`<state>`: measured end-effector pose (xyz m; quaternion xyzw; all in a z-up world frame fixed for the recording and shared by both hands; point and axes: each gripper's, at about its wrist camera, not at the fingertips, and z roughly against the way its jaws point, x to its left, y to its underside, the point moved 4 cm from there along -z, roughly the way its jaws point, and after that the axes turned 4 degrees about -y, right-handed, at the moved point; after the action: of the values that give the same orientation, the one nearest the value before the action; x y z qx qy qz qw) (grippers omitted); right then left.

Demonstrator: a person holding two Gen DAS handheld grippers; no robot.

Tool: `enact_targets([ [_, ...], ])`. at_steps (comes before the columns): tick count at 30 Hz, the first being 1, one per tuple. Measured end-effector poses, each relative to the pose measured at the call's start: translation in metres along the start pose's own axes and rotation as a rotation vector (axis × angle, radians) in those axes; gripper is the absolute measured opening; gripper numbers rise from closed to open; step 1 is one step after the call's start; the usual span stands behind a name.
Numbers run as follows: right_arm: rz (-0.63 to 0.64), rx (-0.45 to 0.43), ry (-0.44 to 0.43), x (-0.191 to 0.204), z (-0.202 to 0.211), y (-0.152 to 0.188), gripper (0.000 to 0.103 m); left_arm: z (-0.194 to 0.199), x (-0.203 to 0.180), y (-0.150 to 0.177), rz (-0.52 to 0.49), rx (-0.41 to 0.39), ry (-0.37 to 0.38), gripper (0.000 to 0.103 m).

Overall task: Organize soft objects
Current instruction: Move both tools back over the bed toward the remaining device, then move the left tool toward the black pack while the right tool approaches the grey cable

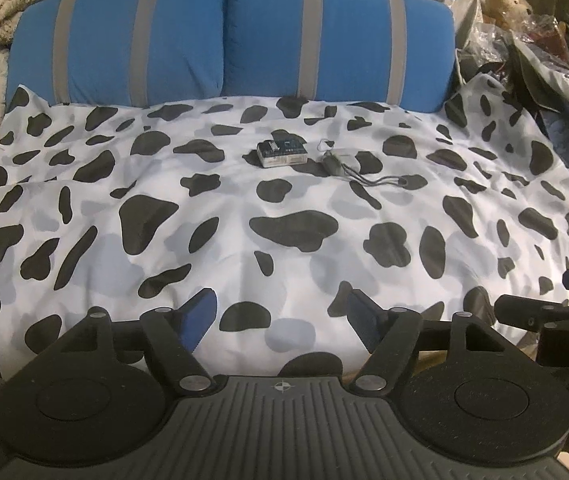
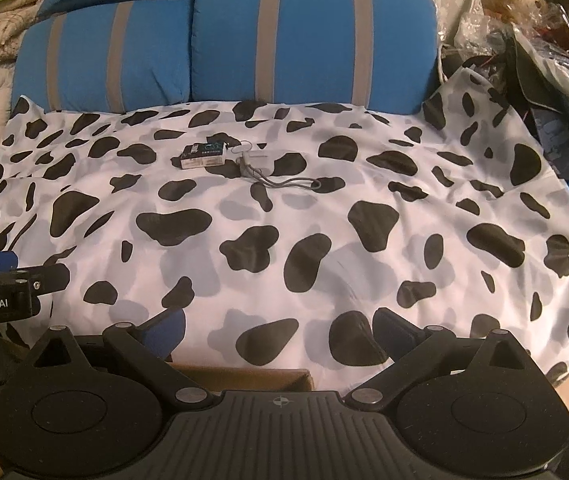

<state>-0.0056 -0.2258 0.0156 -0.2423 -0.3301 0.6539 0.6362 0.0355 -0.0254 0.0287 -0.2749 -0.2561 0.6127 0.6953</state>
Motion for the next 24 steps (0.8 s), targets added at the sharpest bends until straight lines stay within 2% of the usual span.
enact_targets([
  [4,0.01,-0.009,-0.003,0.001,-0.001,-0.002,0.103,0.0,-0.002,-0.001,-0.004,-0.007,0.013,0.08],
  [16,0.0,-0.029,-0.012,-0.007,-0.009,-0.015,0.103,-0.004,-0.002,-0.01,-0.021,-0.036,0.045,0.08],
  [24,-0.045,0.018,-0.047,-0.016,-0.025,-0.026,0.103,-0.015,-0.006,-0.021,-0.101,-0.048,0.047,0.08],
])
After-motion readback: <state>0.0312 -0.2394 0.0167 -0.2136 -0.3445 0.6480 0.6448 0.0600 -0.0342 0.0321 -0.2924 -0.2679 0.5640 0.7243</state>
